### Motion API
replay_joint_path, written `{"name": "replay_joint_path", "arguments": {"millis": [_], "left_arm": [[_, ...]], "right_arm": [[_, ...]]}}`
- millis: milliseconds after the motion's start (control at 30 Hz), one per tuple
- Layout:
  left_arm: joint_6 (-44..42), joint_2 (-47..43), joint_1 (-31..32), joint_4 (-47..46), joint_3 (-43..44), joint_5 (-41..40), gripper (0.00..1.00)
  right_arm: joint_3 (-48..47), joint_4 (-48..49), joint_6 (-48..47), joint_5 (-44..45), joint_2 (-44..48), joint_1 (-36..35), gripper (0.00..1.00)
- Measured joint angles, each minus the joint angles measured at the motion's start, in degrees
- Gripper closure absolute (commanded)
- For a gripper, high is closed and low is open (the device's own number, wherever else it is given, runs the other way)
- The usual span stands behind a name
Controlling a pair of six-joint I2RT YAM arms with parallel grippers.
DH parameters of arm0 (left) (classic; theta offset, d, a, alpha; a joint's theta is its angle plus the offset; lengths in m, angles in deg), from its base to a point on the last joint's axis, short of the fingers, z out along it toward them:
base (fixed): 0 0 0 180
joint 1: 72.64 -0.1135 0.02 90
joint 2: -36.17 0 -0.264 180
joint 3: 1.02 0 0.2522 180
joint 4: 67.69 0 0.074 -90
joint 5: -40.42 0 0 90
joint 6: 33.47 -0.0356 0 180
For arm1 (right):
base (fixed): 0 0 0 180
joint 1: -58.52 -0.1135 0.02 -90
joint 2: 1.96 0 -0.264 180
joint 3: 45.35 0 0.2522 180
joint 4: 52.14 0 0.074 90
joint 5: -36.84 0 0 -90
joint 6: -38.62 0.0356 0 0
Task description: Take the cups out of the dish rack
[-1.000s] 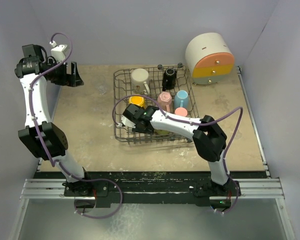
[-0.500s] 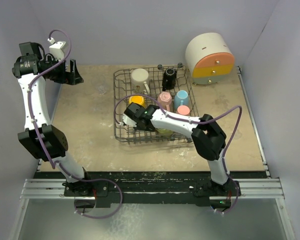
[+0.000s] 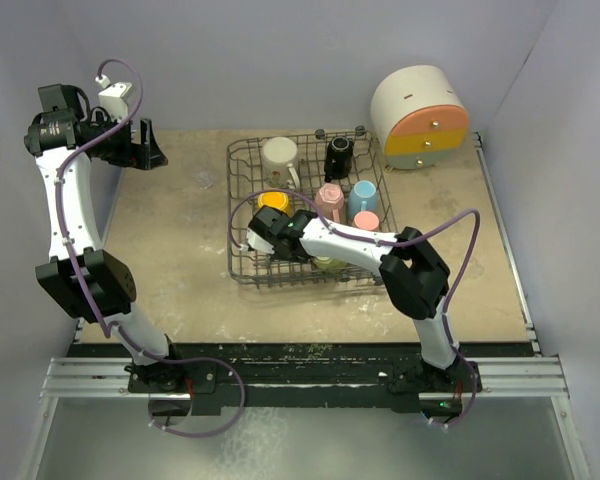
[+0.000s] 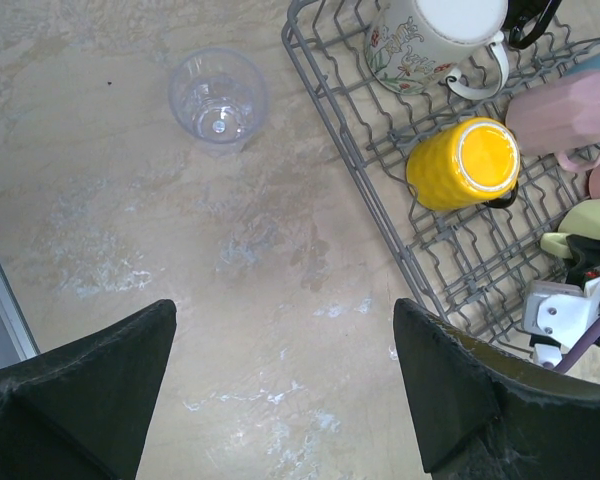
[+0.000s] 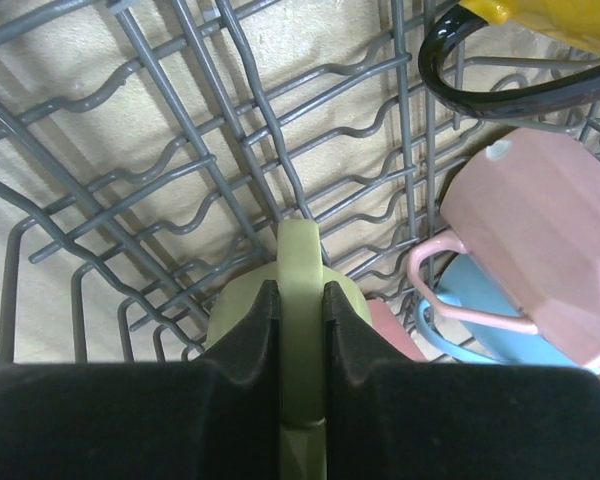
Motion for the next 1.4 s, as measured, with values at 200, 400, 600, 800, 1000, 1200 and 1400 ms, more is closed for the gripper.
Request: {"name": "replay_joint_path", "arguments": {"millis": [200,400,600,800,1000,1200,1400], "left_arm": [[-0.04,-0.09,0.0,0.02,0.0,0.28,0.07],[-0.83,-1.79,0.0,-0.09,-0.96,2.4,0.08],[-2.51,-6.25,0.0,-0.31,-6.84,8.11,0.08],[-4.92,-7.72,0.07,0.39,-10.93,13.99,0.1],[-7.85,-8.37,1.46,1.77,-13.22,17.75,0.1],[-11.85,-12.17,5.44,2.23,-18.53,21.2,0.09],[-11.45,-14.6,8.55,0.2,-21.77,25.81,0.1]], "right_arm": [[-1.27,-1.14,0.9,1.11,0.0,0.13,1.0],[-8.15,-4.48,1.81,2.32,0.0,0.2,1.0],[-16.33,-5.86,1.68,1.97,0.55,0.2,1.0],[-20.46,-7.78,1.92,-5.6,1.46,0.26,1.0],[-20.65,-7.8,2.14,-17.35,6.29,0.31,1.0],[-18.84,-1.75,4.26,-28.37,14.01,1.9,1.0],[-5.68,18.78,17.7,-44.24,26.05,11.3,1.0]]}}
